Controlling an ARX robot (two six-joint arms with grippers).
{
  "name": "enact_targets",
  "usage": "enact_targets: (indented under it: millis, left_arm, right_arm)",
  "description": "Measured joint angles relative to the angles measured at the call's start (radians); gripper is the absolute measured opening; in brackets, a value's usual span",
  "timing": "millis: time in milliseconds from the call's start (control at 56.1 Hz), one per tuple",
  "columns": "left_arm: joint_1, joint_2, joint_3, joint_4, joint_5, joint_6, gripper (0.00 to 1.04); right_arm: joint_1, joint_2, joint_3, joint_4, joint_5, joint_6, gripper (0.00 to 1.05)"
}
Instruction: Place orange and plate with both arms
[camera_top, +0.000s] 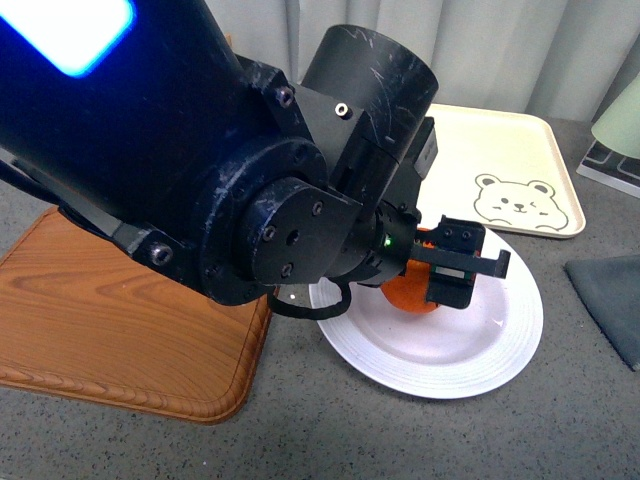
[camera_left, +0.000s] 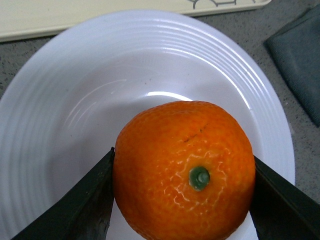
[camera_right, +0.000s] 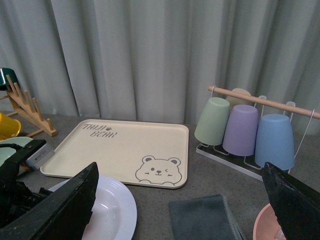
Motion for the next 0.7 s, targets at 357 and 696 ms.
enact_targets:
  millis: [357, 696]
  left_arm:
    - [-0.002, 0.014, 0.008, 0.005, 0.002, -0.031, 0.95]
    - [0.031, -0.231, -0.124, 0.055, -0.055, -0.036, 0.98]
  right_arm:
    - [0.0, 0.0, 0.0, 0.0, 0.0, 0.0, 0.96]
    - [0.0, 0.0, 0.0, 0.0, 0.0, 0.0, 0.96]
